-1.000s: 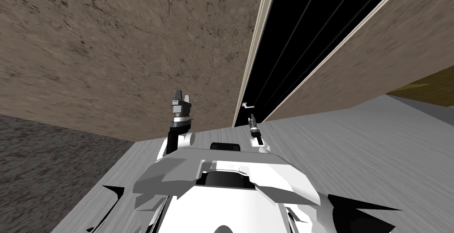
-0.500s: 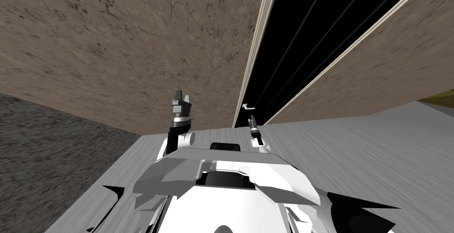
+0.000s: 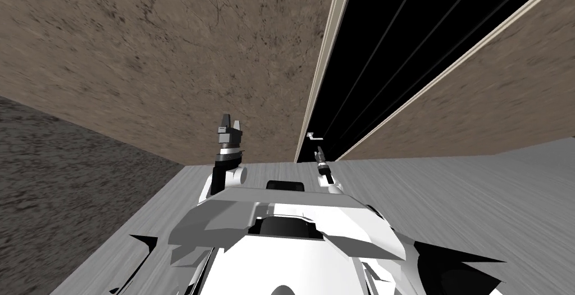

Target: Pull the door open

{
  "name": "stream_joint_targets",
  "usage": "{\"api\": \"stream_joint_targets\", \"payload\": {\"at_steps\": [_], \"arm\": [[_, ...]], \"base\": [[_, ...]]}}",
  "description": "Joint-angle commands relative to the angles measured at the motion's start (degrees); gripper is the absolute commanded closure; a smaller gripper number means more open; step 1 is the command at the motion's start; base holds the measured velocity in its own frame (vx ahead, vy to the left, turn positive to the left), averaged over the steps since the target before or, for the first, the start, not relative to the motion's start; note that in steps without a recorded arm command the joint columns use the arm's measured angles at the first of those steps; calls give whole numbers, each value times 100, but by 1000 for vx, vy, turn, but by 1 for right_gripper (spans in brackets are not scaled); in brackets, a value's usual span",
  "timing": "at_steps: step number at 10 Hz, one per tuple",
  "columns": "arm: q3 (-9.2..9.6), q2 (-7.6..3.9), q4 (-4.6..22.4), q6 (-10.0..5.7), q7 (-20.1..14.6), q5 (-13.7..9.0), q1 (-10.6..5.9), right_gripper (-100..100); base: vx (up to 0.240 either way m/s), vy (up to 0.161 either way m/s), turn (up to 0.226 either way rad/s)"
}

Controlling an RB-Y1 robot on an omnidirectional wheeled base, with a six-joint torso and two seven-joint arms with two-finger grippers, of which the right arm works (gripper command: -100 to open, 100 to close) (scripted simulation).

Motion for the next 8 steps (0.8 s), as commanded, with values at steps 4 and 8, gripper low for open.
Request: {"api": "stream_joint_targets", "payload": {"at_steps": [4, 8], "arm": [[-12, -35, 524, -135, -97, 2, -209, -100], [-16, -50, 700, -166, -134, 4, -275, -100]], "base": [[8, -80, 101], [3, -61, 64]]}}
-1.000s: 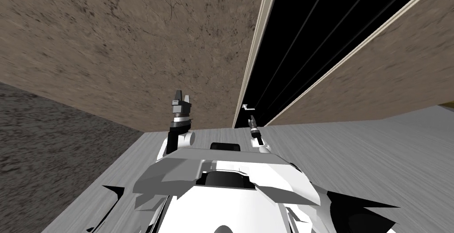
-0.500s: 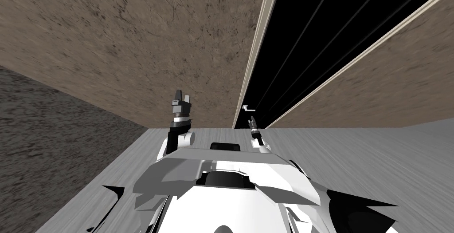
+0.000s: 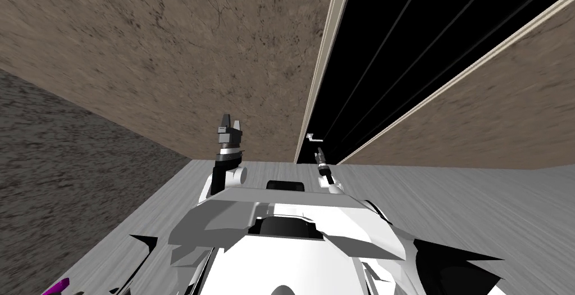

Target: Pull the door open

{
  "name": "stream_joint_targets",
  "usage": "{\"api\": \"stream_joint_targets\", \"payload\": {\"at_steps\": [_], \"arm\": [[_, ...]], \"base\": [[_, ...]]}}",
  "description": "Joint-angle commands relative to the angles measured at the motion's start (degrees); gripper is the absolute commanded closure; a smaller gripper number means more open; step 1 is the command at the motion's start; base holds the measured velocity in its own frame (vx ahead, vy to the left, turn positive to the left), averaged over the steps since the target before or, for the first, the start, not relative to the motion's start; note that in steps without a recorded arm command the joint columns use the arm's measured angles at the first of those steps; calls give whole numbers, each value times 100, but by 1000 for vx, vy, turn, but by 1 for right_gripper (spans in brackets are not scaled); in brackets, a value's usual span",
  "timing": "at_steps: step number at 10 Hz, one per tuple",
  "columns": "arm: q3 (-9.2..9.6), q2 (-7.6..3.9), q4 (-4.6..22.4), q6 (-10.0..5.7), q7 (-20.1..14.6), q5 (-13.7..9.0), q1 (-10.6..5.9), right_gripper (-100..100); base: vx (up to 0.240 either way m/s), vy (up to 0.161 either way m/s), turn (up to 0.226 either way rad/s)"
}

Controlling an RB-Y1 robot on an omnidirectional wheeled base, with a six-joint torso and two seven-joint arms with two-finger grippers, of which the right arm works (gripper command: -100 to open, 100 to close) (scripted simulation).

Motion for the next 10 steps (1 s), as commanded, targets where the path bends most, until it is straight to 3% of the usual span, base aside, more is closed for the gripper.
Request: {"api": "stream_joint_targets", "payload": {"at_steps": [1, 4, 6, 7, 8, 9, 10], "arm": [[-85, -121, 97, -96, -52, -107, 59, -100], [-85, -121, 97, -96, -52, -107, 59, -100], [-222, -319, 256, -251, -136, -281, 154, -100], [-222, -319, 256, -251, -136, -281, 154, -100], [-305, -438, 352, -345, -187, -386, 212, -100], [-305, -438, 330, -345, -187, -386, 212, -100], [-387, -555, 447, -437, -237, -490, 269, -100]], "base": [[119, 28, 341], [96, 36, 10], [141, 31, 286], [137, 4, 83], [189, 19, 163], [150, 7, 118], [165, 0, 247]]}}
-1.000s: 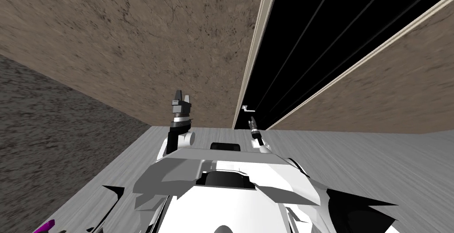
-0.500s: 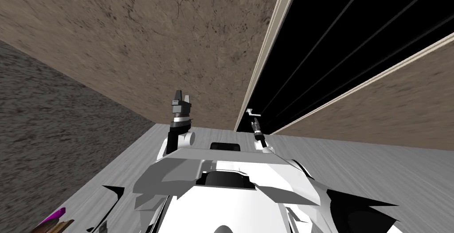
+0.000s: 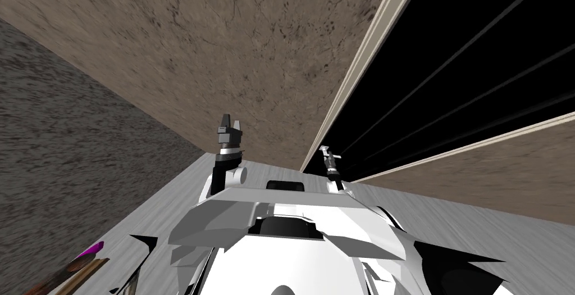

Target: Pull the door open

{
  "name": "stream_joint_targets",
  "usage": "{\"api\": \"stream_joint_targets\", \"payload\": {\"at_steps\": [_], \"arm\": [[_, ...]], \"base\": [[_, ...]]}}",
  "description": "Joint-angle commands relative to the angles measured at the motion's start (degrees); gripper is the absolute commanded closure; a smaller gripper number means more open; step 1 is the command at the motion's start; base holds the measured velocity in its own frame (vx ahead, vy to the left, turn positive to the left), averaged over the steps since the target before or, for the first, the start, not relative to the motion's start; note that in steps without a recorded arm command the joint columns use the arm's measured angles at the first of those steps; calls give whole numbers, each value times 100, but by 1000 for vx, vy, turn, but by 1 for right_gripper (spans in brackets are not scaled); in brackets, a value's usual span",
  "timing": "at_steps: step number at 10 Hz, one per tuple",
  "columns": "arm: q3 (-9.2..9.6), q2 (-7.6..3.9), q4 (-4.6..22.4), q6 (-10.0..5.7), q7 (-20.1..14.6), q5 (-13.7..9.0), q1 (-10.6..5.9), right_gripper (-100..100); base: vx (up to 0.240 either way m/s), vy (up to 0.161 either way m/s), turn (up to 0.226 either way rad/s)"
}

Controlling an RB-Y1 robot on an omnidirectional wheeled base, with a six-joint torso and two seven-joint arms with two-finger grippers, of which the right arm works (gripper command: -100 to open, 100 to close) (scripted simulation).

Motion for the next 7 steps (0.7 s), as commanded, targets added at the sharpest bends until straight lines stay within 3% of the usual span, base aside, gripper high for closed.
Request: {"api": "stream_joint_targets", "payload": {"at_steps": [1, 3, 4, 7], "arm": [[-57, -114, 124, -106, -70, -77, 34, -100], [-48, -117, 73, -63, -76, -68, 54, -100], [-48, -117, 73, -63, -76, -68, 54, 100], [-48, -117, 73, -63, -76, -68, 54, 100]], "base": [[193, -24, 196], [74, -23, 3], [0, 0, 0], [-12, -1, -3]]}}
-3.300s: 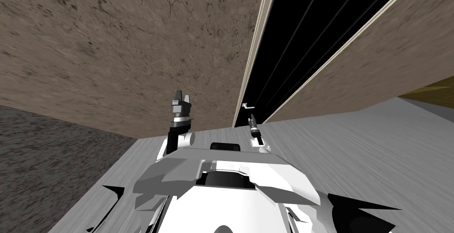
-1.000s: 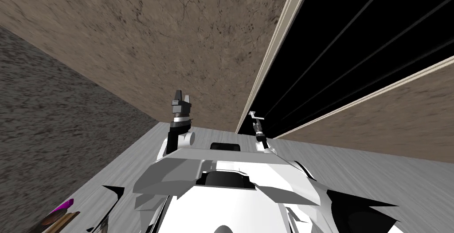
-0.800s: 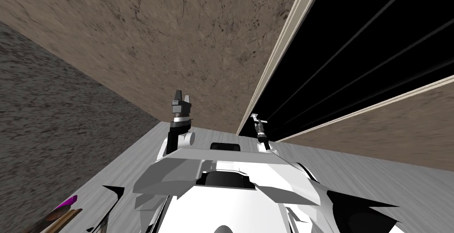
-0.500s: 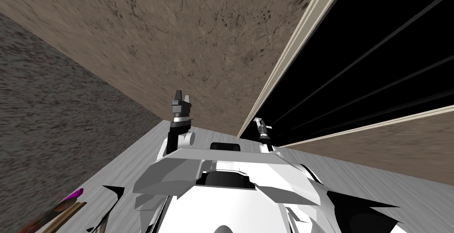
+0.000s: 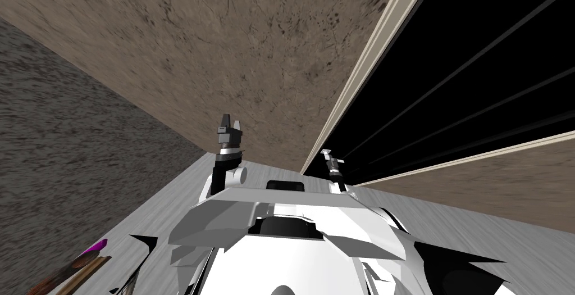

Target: Pull the door open

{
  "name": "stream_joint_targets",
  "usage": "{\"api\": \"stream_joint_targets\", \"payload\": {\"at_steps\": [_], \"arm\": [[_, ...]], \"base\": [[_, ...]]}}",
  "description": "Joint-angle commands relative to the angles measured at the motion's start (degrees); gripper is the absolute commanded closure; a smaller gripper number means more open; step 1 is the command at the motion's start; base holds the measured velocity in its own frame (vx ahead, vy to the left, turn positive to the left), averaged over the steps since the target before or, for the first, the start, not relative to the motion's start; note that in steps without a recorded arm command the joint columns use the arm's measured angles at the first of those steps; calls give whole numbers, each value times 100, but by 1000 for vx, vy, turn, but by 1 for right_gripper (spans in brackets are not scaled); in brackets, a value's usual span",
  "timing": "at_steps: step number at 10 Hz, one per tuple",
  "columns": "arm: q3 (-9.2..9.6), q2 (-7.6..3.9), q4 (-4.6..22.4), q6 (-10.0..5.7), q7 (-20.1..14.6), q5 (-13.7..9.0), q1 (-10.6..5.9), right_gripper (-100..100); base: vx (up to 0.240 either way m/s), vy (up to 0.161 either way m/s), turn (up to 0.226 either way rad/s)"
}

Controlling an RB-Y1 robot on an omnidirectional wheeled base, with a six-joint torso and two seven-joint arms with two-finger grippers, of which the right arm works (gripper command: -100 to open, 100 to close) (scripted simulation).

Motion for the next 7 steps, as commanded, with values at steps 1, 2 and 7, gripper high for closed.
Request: {"api": "stream_joint_targets", "payload": {"at_steps": [1, 2, 7], "arm": [[9, 12, -7, -12, -1, 5, -4, 100], [9, 12, -7, -12, -1, 5, -4, 100], [-64, -10, 39, -51, -111, 198, -13, 100]], "base": [[0, 0, 0], [0, 0, 0], [-177, -41, 120]]}}
